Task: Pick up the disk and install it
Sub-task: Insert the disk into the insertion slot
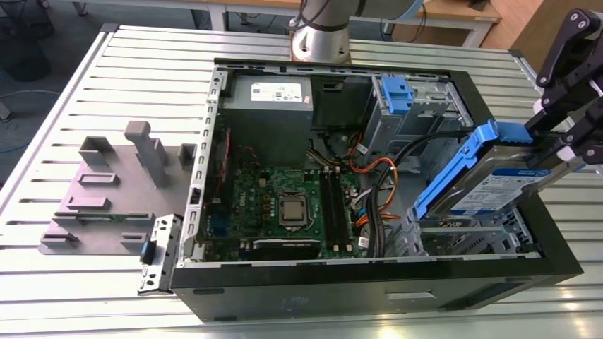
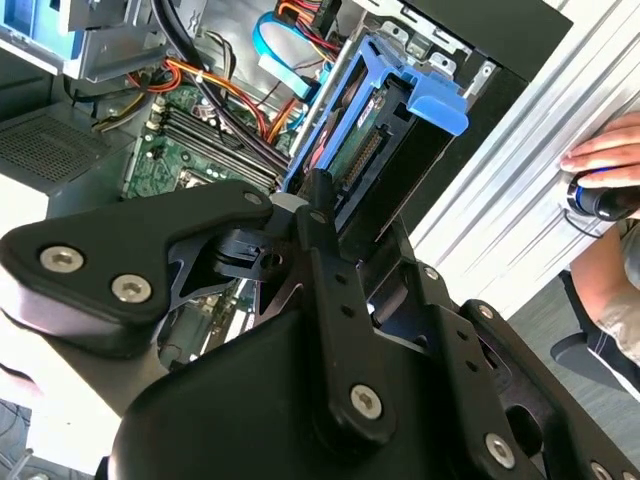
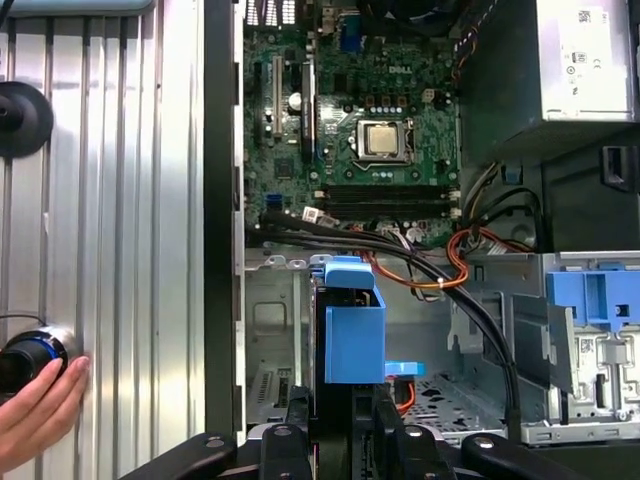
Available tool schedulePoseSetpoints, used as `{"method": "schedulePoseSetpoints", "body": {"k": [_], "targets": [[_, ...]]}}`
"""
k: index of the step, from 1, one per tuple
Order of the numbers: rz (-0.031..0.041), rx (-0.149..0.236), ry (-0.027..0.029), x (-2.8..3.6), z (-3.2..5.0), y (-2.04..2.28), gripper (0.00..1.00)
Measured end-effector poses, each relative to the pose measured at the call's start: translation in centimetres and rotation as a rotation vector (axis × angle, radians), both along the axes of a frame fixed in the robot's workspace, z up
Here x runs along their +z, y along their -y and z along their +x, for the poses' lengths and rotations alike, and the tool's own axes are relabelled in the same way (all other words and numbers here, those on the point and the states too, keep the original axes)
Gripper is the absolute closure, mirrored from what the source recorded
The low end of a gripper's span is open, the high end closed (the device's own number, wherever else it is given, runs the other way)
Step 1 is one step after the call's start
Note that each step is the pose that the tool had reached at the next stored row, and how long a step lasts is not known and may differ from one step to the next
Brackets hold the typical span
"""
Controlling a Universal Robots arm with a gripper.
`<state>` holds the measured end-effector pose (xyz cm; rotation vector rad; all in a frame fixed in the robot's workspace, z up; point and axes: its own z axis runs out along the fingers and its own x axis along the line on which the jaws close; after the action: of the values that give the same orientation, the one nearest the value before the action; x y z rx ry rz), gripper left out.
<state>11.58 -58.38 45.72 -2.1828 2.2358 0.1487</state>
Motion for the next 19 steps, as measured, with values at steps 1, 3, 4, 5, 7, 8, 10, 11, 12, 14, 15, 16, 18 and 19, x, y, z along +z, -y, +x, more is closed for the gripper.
{"method": "schedulePoseSetpoints", "body": {"k": [1, 3, 4, 5, 7, 8, 10, 11, 12, 14, 15, 16, 18, 19], "targets": [[0.0000, 0.005, 0.0000, -0.02, 0.00, 0.01, 0.65], [0.0000, 0.011, 0.0000, -0.05, 0.00, 0.02, 0.65], [0.0001, 0.013, 0.0000, -0.09, 0.00, 0.02, 0.65], [0.0001, 0.015, 0.0000, -0.15, 0.00, 0.02, 0.65], [0.0001, 0.019, 0.0000, -0.26, 0.00, 0.03, 0.65], [0.0001, 0.020, 0.0000, -0.27, 0.00, 0.03, 0.65], [0.0000, 0.020, 0.0000, -0.27, 0.00, 0.03, 0.65], [0.0000, 0.020, 0.0000, -0.27, 0.00, 0.03, 0.65], [0.0000, 0.020, 0.0000, -0.26, 0.01, 0.03, 0.65], [0.0000, 0.016, 0.0000, -0.28, 0.01, 0.03, 0.65], [-0.0001, 0.009, 0.0000, -0.29, 0.01, 0.03, 0.65], [0.0000, 0.001, 0.0000, -0.29, 0.02, 0.03, 0.65], [0.0002, -0.004, 0.0000, -0.30, 0.02, 0.03, 0.65], [0.0002, -0.004, 0.0000, -0.30, 0.02, 0.02, 0.65]]}}
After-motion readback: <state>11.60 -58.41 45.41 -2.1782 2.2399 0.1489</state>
